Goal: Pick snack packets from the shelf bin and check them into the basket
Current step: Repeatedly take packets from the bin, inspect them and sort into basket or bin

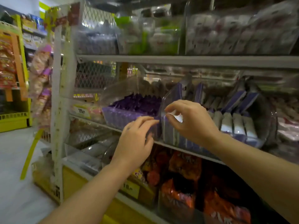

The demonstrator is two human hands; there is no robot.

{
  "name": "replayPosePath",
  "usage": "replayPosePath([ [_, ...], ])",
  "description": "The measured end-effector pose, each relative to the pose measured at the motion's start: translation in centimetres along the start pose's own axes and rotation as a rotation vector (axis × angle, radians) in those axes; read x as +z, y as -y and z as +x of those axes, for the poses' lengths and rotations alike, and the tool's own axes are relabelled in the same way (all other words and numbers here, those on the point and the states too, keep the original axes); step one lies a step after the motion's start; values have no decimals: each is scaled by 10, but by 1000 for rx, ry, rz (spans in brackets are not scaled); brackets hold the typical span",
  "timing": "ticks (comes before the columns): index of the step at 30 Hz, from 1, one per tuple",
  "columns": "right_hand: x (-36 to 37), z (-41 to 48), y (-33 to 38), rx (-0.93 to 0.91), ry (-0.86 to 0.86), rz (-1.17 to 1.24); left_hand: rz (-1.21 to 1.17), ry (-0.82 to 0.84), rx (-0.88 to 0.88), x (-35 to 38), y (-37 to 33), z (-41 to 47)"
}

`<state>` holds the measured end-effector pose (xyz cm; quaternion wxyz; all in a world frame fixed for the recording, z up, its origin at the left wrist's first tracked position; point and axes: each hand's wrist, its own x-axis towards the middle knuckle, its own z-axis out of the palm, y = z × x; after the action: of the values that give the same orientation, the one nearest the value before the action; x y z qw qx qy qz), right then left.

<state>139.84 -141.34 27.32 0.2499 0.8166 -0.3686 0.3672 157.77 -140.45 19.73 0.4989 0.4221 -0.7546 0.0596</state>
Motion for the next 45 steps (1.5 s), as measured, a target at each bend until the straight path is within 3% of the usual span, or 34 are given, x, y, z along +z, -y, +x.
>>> replayPosePath([
  [4, 36, -76, 45, 18, 140, 233, -50, -60, -81, 13, 22, -83],
  [7, 73, -137, 70, 78, 268, 354, -50, -1, -214, 28, 40, -154],
  [13, 155, -256, 101, 245, 577, 495, 33, 431, -500, 67, 75, -285],
  [17, 221, -322, 103, 467, 1040, 476, 50, 779, -563, 92, 95, -334],
  [19, 256, -349, 99, 569, 1242, 455, 1, 804, -623, 99, 103, -344],
  [21, 288, -371, 95, 672, 1338, 488, -32, 783, -688, 105, 112, -349],
  [30, 384, -418, 109, 898, 1320, 670, -233, 649, -841, 127, 129, -357],
  [33, 390, -424, 113, 968, 1244, 610, -245, 649, -851, 129, 131, -360],
  [40, 349, -399, 102, 1098, 1038, 511, -230, 663, -846, 121, 123, -348],
  [45, 282, -367, 92, 1027, 895, 483, -170, 688, -795, 105, 105, -335],
])
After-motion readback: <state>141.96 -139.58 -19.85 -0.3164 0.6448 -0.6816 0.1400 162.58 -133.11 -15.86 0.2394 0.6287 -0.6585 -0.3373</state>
